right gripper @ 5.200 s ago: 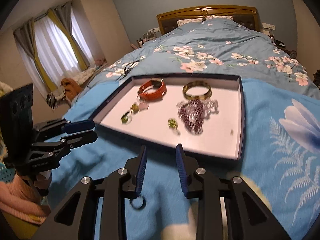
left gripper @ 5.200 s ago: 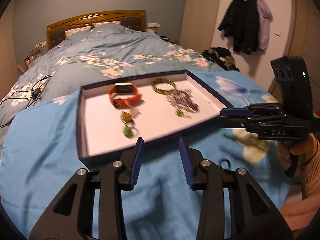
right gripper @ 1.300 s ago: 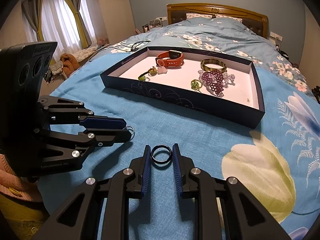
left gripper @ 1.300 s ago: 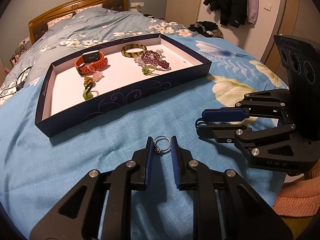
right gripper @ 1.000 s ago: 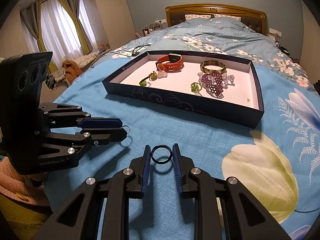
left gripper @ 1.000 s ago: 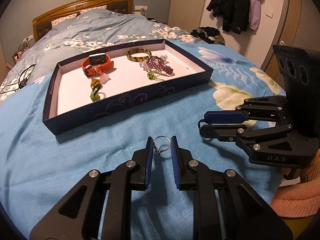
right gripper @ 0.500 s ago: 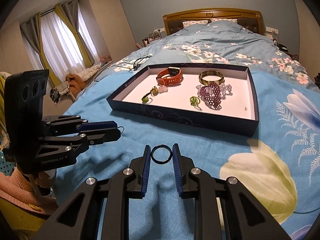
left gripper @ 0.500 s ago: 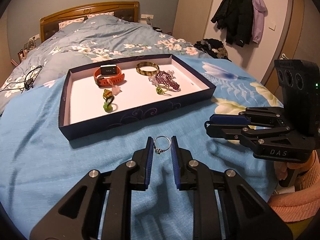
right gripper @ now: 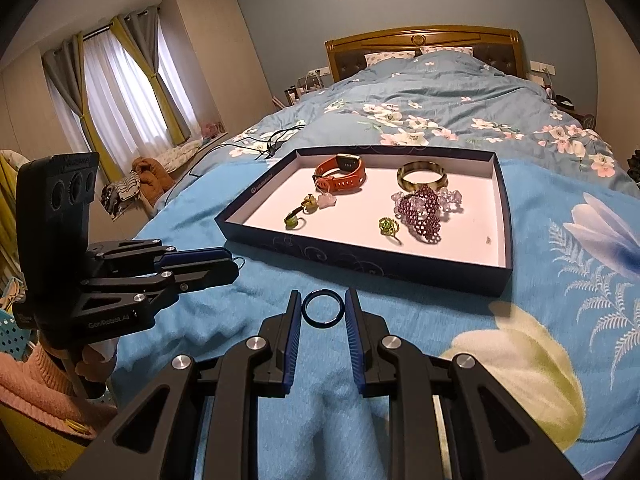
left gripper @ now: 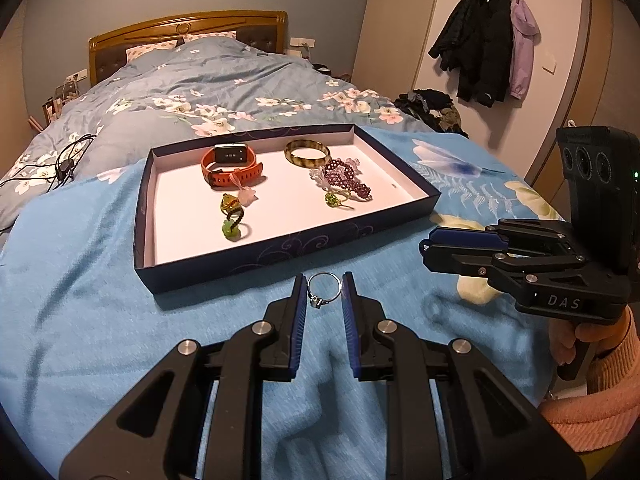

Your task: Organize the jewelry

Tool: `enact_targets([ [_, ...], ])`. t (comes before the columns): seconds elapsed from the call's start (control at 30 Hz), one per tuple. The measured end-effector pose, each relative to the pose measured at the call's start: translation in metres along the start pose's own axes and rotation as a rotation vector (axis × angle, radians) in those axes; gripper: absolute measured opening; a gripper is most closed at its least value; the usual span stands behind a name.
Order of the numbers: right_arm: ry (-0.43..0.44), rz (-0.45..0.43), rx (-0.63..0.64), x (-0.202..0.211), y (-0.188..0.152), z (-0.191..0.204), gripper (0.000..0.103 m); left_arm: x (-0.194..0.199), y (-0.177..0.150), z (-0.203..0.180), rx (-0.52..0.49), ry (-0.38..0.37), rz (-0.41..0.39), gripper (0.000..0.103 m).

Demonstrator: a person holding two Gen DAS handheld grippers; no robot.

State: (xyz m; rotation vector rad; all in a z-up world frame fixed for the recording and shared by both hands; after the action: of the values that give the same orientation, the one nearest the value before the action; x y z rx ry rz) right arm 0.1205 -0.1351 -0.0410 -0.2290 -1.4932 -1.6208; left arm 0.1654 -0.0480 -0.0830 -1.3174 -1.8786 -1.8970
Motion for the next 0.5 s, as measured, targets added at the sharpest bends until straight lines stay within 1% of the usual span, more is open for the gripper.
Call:
enact_targets([
  [0.5, -0.014, -0.025, 0.026, -0.002, 0.018, 0.000, 0.020, -0.001, 0.014, 0.009, 0.003, 0.024, -0.024, 0.018],
])
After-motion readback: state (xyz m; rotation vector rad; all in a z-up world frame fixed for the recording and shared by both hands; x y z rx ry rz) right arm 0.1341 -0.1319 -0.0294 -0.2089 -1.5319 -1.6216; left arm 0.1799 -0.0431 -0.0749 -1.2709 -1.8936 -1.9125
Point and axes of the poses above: each gripper's, at about its wrist camera, not at the fingertips, and x roughly against the way its jaws point, z to its left, y to its top, the point moved 5 cm from there along -x, roughly the way its jaws point, and after that the axes turned 3 degrees about -y, right-handed, at the moved point
